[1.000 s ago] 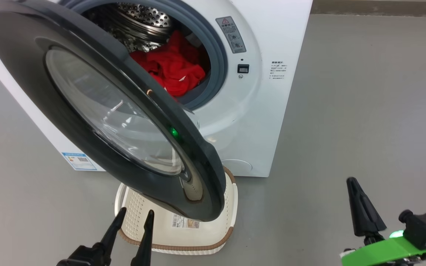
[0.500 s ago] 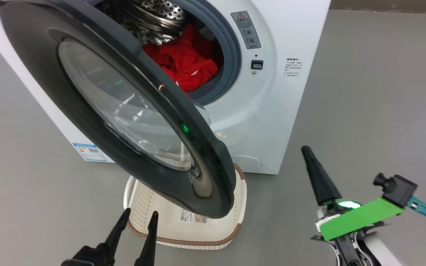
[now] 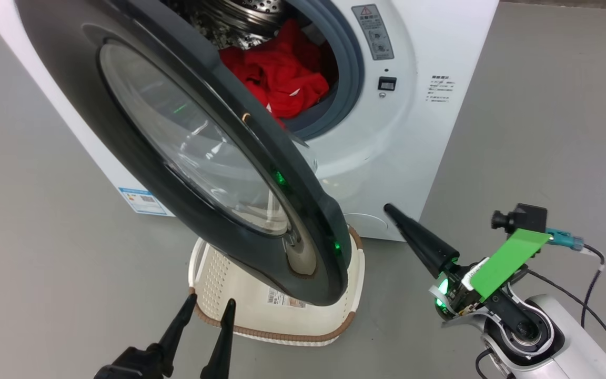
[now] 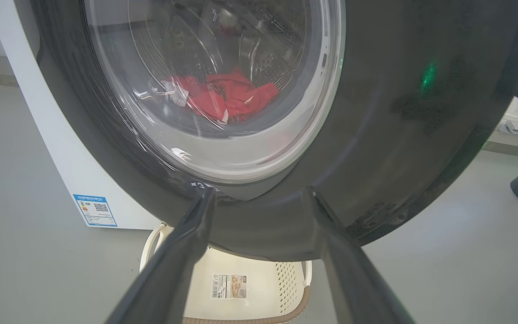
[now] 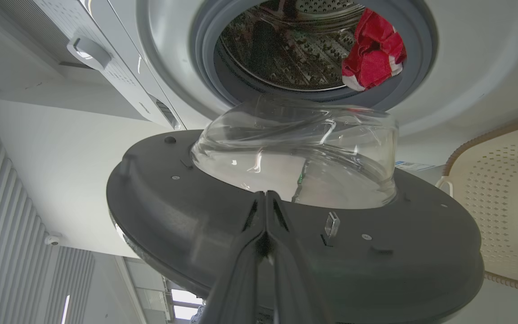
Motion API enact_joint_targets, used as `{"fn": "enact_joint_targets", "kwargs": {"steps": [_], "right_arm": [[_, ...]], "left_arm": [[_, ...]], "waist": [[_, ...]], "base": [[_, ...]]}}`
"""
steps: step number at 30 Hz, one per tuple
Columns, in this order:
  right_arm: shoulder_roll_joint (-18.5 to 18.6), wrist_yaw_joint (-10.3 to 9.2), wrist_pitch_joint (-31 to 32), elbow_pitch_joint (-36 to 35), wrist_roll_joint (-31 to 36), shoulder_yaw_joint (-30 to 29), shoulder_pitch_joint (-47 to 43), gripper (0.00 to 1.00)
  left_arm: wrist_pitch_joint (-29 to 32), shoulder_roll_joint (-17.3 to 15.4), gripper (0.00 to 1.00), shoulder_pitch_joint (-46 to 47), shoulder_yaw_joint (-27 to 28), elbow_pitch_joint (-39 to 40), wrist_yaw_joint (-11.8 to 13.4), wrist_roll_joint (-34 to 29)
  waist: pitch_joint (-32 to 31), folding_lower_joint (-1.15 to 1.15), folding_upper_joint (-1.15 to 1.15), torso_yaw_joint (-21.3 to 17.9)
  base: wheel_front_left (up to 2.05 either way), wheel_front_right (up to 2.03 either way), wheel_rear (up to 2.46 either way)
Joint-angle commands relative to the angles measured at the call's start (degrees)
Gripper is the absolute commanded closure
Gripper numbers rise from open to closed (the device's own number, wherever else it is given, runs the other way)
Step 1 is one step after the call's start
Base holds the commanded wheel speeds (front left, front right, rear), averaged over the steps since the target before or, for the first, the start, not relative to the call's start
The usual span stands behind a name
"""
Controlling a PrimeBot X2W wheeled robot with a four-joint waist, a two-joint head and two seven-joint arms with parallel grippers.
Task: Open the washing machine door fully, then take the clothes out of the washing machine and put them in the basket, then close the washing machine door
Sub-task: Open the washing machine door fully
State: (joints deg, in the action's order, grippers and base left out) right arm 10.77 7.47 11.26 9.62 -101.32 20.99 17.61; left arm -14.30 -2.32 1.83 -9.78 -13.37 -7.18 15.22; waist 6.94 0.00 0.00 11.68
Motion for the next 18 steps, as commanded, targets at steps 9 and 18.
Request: {"fn": "enact_joint_targets", "kwargs": {"steps": [9, 18], "right_arm": [[-2.6, 0.02, 13.1, 2.5, 0.5, -2.3, 3.8, 1.00], [-4.8, 0.02, 16.5, 3.9, 3.6, -4.0, 4.4, 1.00]], "left_arm": [[-0.7, -0.6, 0.00, 2.3, 0.8, 1.1, -0.3, 1.1], [-0.7, -0.6, 0.00, 1.9, -0.3, 1.1, -0.3, 1.6]], "waist": [[0.6, 0.00, 0.00, 2.7], [0.2, 0.00, 0.00, 5.4]], "base": [[0.00, 0.00, 0.00], [0.00, 0.00, 0.00]]}}
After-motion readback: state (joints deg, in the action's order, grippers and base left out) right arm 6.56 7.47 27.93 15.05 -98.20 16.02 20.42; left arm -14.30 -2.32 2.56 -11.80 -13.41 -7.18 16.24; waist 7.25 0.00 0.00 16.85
